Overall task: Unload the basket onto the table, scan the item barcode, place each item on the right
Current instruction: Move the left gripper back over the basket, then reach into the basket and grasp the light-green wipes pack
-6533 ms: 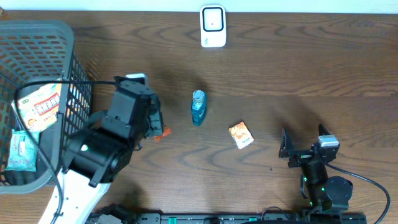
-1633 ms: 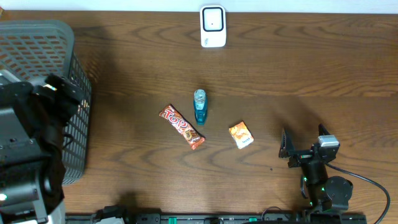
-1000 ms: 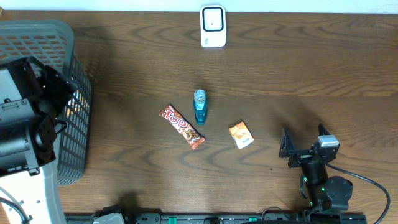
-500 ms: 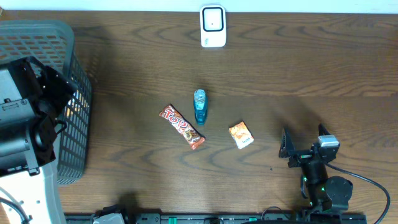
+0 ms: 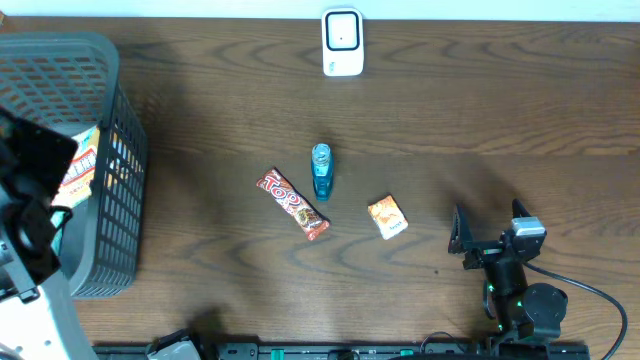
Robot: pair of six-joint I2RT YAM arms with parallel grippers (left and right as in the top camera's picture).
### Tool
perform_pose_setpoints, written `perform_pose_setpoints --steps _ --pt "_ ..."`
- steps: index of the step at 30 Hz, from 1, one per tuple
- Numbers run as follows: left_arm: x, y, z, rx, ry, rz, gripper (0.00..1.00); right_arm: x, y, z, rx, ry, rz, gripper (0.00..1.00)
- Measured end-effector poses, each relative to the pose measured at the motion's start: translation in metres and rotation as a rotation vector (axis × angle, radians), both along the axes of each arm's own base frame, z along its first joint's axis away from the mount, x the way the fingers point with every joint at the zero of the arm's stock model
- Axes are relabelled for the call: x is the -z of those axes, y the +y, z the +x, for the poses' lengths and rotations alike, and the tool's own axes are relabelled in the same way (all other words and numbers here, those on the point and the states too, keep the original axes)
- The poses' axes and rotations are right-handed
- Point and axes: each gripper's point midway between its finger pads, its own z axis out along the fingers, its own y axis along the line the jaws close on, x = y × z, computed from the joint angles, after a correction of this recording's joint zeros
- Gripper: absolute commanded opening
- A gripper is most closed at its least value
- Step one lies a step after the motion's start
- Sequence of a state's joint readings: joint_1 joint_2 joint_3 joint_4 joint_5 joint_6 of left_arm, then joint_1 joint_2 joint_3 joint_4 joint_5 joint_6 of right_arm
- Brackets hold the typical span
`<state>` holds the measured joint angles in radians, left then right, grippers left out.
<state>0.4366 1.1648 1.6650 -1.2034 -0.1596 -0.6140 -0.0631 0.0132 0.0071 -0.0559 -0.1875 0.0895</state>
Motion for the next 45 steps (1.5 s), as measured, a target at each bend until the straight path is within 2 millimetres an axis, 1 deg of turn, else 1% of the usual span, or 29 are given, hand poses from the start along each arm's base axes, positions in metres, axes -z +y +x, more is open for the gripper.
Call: perform_pose_setpoints --steps 5,10,13,18,22,27,37,42,45 --pt "0.003 0.009 -0.01 -0.071 -0.001 -0.028 0.97 0.0 0.0 0.0 0.0 0.0 0.0 0.99" --pt "0.012 0.015 -0.009 -0.098 0.018 -0.063 0.98 0.0 0.0 0.0 0.0 0.0 0.0 0.99" --pt "0.024 0.021 -0.009 -0.126 0.056 -0.102 0.98 0.0 0.0 0.0 0.0 0.0 0.0 0.99" --pt "0.046 0.031 -0.015 -0.2 0.127 -0.182 0.98 0.0 0.0 0.0 0.0 0.0 0.0 0.99" --pt "0.059 0.037 -0.021 -0.254 0.167 -0.234 0.98 0.0 0.0 0.0 0.0 0.0 0.0 0.99" --pt "0.069 0.042 -0.021 -0.284 0.17 -0.294 0.98 0.0 0.0 0.0 0.0 0.0 0.0 0.99" --pt "0.078 0.047 -0.024 -0.312 0.181 -0.335 0.98 0.0 0.0 0.0 0.0 0.0 0.0 0.99" --pt "0.091 0.05 -0.019 -0.314 0.224 -0.367 0.98 0.0 0.0 0.0 0.0 0.0 0.0 0.99" --pt "0.102 0.051 -0.017 -0.317 0.263 -0.391 0.98 0.0 0.0 0.0 0.0 0.0 0.0 0.99"
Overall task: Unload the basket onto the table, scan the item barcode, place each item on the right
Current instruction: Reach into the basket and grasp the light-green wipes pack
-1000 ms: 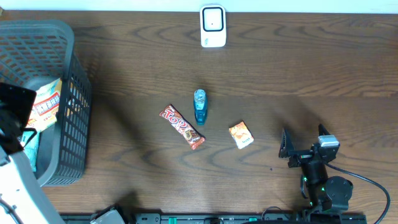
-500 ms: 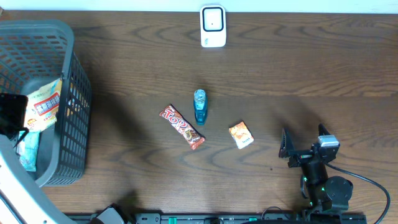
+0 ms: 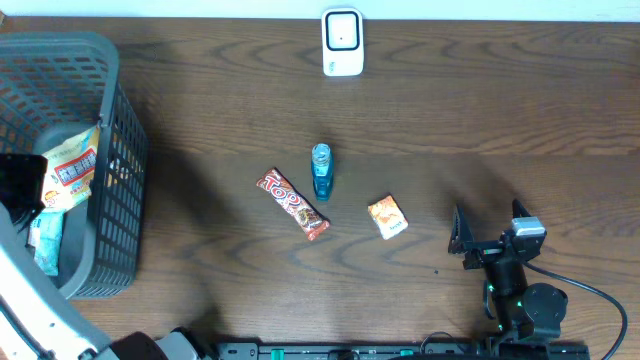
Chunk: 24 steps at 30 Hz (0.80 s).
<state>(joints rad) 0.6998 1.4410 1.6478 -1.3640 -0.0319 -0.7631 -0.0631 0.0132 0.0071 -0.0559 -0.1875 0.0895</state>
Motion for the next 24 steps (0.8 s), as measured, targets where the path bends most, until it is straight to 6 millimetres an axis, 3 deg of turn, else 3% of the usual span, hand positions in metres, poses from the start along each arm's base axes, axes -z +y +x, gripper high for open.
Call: perform_pose_setpoints --steps 17,24 --pt "0.051 0.013 0.016 -0.001 0.134 -0.114 0.98 0.0 0.0 0.0 0.0 0.0 0.0 0.99" --pt "0.09 0.033 0.017 -0.029 0.224 -0.119 0.98 0.0 0.0 0.0 0.0 0.0 0.0 0.99"
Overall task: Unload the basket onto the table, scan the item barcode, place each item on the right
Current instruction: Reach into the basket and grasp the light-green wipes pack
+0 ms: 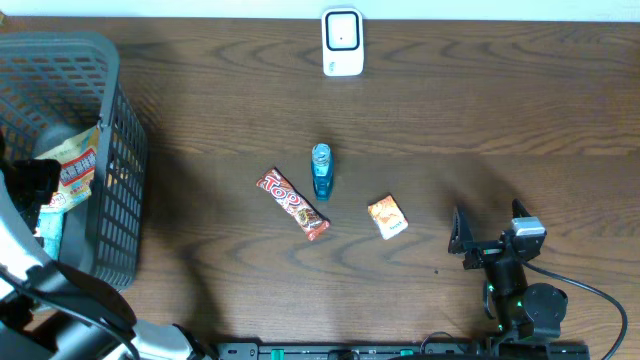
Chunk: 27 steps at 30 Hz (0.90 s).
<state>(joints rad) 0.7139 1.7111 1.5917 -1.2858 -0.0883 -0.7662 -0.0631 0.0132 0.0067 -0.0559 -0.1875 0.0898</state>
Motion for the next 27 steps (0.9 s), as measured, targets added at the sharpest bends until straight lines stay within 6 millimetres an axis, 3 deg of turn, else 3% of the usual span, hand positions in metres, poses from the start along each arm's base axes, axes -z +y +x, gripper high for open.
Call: perform_pose_setpoints --steps 9,19,27 --pt "0.054 0.029 -0.02 0.087 0.173 0.125 0.98 0.0 0.0 0.0 0.0 0.0 0.0 0.99" --pt "0.077 0.055 0.003 0.338 0.149 0.244 0.98 0.0 0.0 0.0 0.0 0.0 0.0 0.99" --pt "0.096 0.044 0.022 0.626 0.119 0.164 0.98 0.0 0.0 0.0 0.0 0.0 0.0 0.99"
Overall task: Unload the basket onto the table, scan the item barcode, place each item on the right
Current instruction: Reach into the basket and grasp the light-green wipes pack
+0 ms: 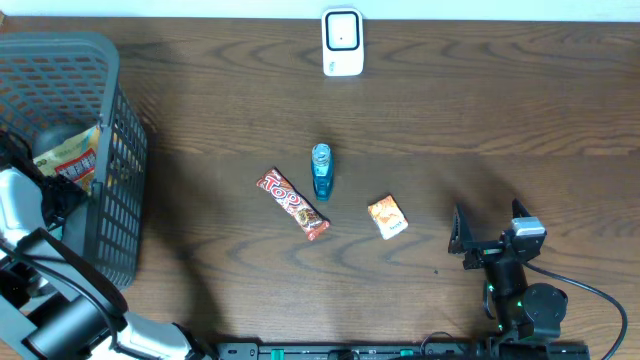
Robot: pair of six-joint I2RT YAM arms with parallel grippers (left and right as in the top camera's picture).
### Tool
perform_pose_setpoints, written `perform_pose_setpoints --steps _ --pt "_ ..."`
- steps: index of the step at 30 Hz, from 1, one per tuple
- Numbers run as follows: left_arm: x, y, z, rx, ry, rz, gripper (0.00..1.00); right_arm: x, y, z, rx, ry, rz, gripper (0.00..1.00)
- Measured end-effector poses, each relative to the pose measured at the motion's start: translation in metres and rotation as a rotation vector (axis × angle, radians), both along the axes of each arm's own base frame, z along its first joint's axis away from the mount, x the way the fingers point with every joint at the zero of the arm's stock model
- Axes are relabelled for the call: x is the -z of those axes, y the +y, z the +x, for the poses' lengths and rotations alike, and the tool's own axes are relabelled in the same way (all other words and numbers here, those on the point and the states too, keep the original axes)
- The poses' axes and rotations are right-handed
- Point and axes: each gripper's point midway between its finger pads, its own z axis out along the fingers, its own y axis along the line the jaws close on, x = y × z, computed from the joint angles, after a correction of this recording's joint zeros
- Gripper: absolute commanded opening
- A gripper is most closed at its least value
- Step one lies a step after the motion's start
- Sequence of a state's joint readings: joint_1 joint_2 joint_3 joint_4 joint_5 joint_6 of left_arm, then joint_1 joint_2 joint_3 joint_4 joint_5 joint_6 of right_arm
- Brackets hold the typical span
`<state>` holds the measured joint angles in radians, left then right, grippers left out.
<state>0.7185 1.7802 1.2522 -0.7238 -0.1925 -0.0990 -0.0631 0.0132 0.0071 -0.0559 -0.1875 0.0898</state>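
Note:
The white barcode scanner stands at the far edge of the table. In the middle lie a red chocolate bar, a small blue bottle and an orange packet. My left gripper reaches down into the grey basket, right beside a printed snack packet. Its fingers are dark against the basket, so their state is unclear. My right gripper rests open near the front right, with nothing between its fingers.
The basket fills the left side of the table, and my left arm runs up into it from the front left corner. Bare wooden table lies between the middle items and the scanner.
My left arm has reached deeper into the basket, its gripper now lower and further right against the snack packet. The packet has shifted slightly upward. The right arm has not moved.
At first my left arm hung over the basket's left side, hiding part of its contents. Then it stood lower left, with the snack packet and a teal item showing. Afterwards its gripper was beside the packet, and now it is down against it. The table items never moved.

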Motion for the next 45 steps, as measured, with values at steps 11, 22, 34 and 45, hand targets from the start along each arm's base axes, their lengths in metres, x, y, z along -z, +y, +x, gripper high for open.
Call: perform_pose_setpoints --steps 11,22,34,45 --pt "0.034 -0.002 -0.012 0.059 0.135 -0.053 0.69 0.0 0.0 0.0 0.0 0.0 0.0 0.99" --pt "0.039 0.006 -0.023 0.027 0.211 -0.016 0.07 0.0 0.0 0.0 0.0 0.0 0.0 0.99" --pt "-0.021 0.005 -0.002 0.022 0.146 0.017 0.07 0.0 0.0 0.0 0.0 0.0 0.0 0.99" --pt "-0.177 -0.006 0.01 -0.052 -0.262 0.285 0.82 0.0 0.0 0.0 0.0 0.0 0.0 0.99"
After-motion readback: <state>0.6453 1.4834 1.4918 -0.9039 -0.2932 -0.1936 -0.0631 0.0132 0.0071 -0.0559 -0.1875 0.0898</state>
